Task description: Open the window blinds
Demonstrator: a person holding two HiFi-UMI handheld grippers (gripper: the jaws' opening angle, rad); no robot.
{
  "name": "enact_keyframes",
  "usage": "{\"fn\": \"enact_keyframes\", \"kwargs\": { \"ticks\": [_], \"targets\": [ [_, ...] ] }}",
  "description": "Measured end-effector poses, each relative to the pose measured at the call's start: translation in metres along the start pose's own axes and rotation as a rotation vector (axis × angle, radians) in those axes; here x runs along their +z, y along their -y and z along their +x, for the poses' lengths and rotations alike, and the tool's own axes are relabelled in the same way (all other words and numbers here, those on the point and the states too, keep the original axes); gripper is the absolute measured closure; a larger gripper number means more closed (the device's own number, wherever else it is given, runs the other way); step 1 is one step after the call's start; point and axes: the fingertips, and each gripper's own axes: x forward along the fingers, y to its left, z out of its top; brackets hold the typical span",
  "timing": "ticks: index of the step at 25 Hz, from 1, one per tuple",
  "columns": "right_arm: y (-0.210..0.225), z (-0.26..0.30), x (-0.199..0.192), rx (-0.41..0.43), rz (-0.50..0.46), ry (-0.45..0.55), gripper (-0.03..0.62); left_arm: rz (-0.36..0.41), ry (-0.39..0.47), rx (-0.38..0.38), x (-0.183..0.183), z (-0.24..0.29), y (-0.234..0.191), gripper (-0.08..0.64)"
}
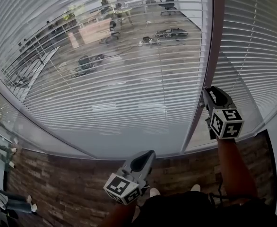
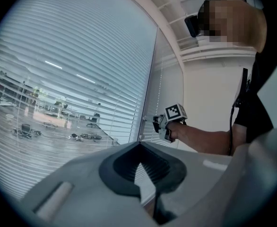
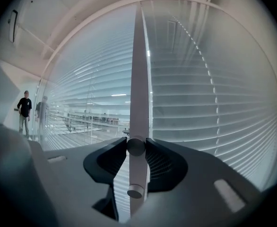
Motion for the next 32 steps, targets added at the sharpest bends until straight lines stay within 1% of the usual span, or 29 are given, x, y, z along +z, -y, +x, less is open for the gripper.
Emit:
{"fn": "enact_keyframes", "kwargs": {
  "ticks": [3, 7, 16, 21, 24, 27, 32],
  "targets": [
    [-0.001, 0.000, 0.000, -0.012, -0.056, -0.016, 0.441, 0.001, -0.011, 0.006, 0.000, -0.002, -0.001, 0.560],
    [-0.003, 0.000, 0.000, -0.032, -0.176, -0.031, 0.443, -0.002, 0.000, 0.004, 0.003, -0.002, 0.000, 0.560],
    [-0.010, 0.001, 0.000, -0.088, -0.550, -0.066, 0.446, 0.006, 0.000, 0.012, 0.004, -0.003, -0.005, 0.560],
    [-0.012, 0.001, -0.001, -0.112, -0.696, -0.081, 0.446, 0.005, 0.001, 0.011, 0.004, -0.001, -0.005, 0.560],
    [-0.013, 0.002, -0.002, -0.130, -0.806, -0.085, 0.445, -0.004, 0.000, 0.022, 0.006, 0.000, -0.005, 0.560],
    [-0.015, 0.001, -0.004, -0.151, -0.921, -0.099, 0.445, -0.003, 0.010, 0.013, 0.004, 0.000, -0.004, 0.560],
    [-0.014, 0.002, -0.007, -0.176, -1.056, -0.110, 0.445, 0.000, 0.008, 0.013, 0.001, 0.000, -0.004, 0.560]
  ]
}}
